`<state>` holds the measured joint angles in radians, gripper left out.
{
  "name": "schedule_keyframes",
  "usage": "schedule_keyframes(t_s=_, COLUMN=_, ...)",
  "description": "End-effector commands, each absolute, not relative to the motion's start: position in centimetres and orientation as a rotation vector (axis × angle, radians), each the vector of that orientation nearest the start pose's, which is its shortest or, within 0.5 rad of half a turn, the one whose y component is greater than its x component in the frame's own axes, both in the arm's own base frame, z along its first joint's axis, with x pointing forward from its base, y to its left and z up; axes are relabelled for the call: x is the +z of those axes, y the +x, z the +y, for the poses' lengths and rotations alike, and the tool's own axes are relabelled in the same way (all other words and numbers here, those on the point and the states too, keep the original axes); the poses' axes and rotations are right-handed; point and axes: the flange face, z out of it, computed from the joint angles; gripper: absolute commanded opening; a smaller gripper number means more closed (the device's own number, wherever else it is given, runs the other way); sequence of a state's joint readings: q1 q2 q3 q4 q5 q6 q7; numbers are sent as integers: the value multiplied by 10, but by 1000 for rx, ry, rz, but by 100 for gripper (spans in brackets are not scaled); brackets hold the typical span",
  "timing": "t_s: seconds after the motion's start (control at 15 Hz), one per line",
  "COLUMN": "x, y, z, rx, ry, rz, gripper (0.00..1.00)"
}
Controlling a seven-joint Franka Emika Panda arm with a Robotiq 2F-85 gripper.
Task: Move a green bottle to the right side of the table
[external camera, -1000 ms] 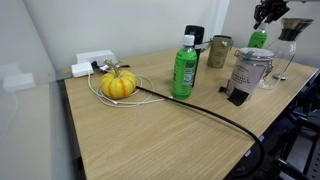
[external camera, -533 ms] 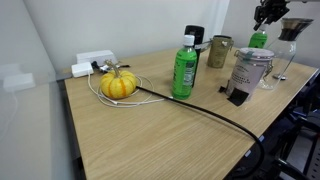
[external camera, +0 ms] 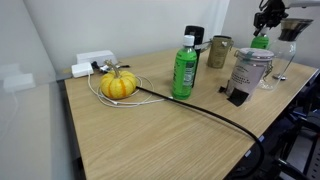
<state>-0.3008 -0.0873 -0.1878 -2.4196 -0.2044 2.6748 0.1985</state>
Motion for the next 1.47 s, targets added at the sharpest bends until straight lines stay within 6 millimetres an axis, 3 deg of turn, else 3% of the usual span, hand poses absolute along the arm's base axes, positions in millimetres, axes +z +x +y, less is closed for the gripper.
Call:
schedule_keyframes(t_s=0.0, x=337, y=456, z=-215, rx=-509, ry=-3152, rz=805, gripper=58)
schedule_keyframes(t_s=0.13, x=335, y=458, z=-207, rx=-518, ry=-3137, rz=782, gripper=59)
schedule_keyframes(t_s=0.27, x=315, y=454, z=-197, rx=-446, ry=-3122, rz=790, gripper=72)
schedule_keyframes(t_s=0.33, x=327, y=457, z=-196, rx=-470, ry=-3105, rz=803, gripper=80)
schedule_keyframes(t_s=0.53, x=337, y=454, z=-197, rx=-503, ry=-3095, rz=815, gripper=98)
schedule_keyframes(t_s=0.93, x=358, y=448, z=-197, rx=-580, ry=-3088, rz=821, gripper=100)
schedule_keyframes(t_s=1.4, x=415, y=439, z=-188, rx=-746, ry=-3068, rz=800, gripper=100)
